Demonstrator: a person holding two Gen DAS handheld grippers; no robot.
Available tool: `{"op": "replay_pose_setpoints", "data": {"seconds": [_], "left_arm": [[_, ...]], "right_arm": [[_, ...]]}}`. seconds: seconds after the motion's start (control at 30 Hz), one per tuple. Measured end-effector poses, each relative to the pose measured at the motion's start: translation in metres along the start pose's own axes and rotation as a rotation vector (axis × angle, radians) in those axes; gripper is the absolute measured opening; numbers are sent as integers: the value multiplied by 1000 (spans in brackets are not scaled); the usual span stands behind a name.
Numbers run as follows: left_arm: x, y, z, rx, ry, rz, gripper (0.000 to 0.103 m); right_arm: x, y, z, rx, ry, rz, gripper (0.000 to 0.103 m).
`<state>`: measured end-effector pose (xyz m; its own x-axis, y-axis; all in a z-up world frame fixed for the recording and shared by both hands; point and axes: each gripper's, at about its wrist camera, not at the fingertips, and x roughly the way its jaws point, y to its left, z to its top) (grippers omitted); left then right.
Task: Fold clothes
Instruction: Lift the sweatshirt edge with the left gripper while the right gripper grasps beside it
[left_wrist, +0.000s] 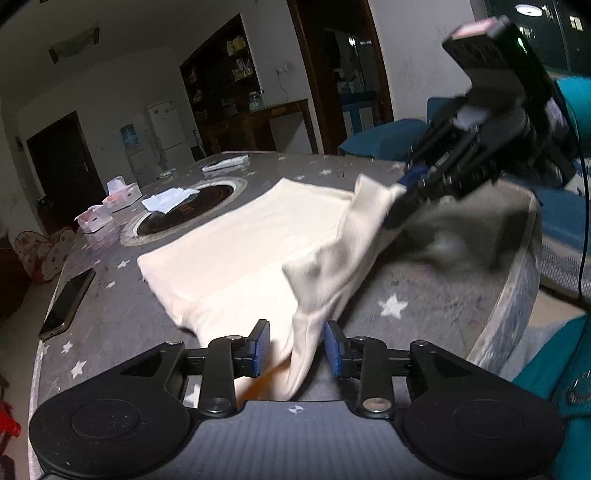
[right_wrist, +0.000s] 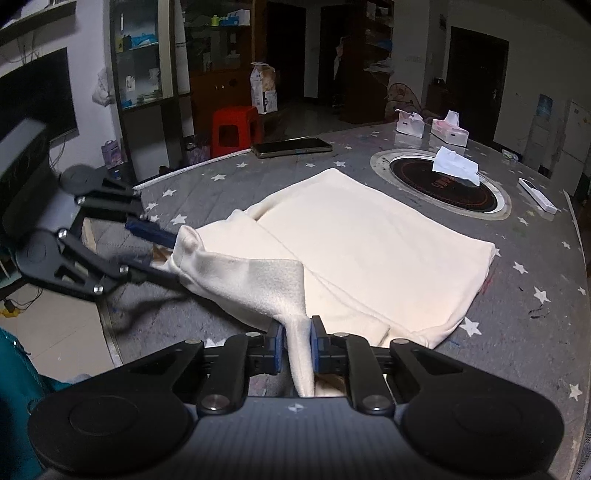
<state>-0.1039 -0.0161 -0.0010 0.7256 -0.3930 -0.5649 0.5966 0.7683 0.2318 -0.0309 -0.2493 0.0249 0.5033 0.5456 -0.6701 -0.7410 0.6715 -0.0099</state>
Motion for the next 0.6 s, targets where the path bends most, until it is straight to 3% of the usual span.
{"op": "replay_pose_setpoints", "data": {"seconds": [0.2,0.37,0.6], "left_arm": [[4,-2,-10,93,26,37,35],[5,2,-9,123,24,43,11],[-12,4,-1,85,1,4,6]], "right_arm": [[0,-1,2,7,-6,-9,13],[-2,5,-4,-2,-28,-38,11],[-16,10,-11,16,-60,-44,9]]}}
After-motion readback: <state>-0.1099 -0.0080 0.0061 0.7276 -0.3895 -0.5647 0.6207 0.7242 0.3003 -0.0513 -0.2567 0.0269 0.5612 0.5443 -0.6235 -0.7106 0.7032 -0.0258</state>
